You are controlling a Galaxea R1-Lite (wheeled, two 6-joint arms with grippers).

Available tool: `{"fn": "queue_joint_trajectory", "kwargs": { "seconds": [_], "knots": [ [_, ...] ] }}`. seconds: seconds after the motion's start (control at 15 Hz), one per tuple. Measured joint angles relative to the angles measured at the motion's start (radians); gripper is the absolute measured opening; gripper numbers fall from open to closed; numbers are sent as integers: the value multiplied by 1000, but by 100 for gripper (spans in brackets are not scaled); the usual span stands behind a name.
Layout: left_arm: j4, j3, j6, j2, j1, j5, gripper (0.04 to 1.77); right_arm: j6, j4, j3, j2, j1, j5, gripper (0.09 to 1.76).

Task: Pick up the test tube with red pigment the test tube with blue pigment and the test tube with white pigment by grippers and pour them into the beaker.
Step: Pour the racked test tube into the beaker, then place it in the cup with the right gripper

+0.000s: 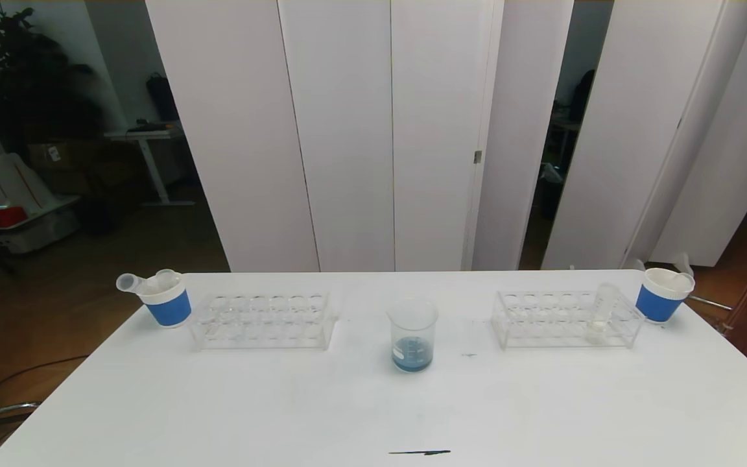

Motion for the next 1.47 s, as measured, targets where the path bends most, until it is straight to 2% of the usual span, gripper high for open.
{"fn": "queue_joint_trajectory", "kwargs": {
  "seconds": [0.13,0.27,0.8,0.93,1.07,1.2,1.47],
  "knots": [
    [0,0,0,0,0,0,175,0,0,-27,20,0,-2,175],
    [0,0,0,0,0,0,175,0,-5,-109,77,1,-3,175],
    [0,0,0,0,0,0,175,-1,-37,-586,561,-36,-8,175],
    [0,0,0,1,0,0,175,0,-120,-651,699,-40,-9,175],
    [0,0,0,1,0,0,175,1,-258,-684,846,-47,-9,175],
    [0,0,0,1,0,0,175,21,-401,-693,998,-52,-10,175],
    [0,0,0,1,0,0,175,100,-606,-663,1253,-55,-12,175]
  ]
}}
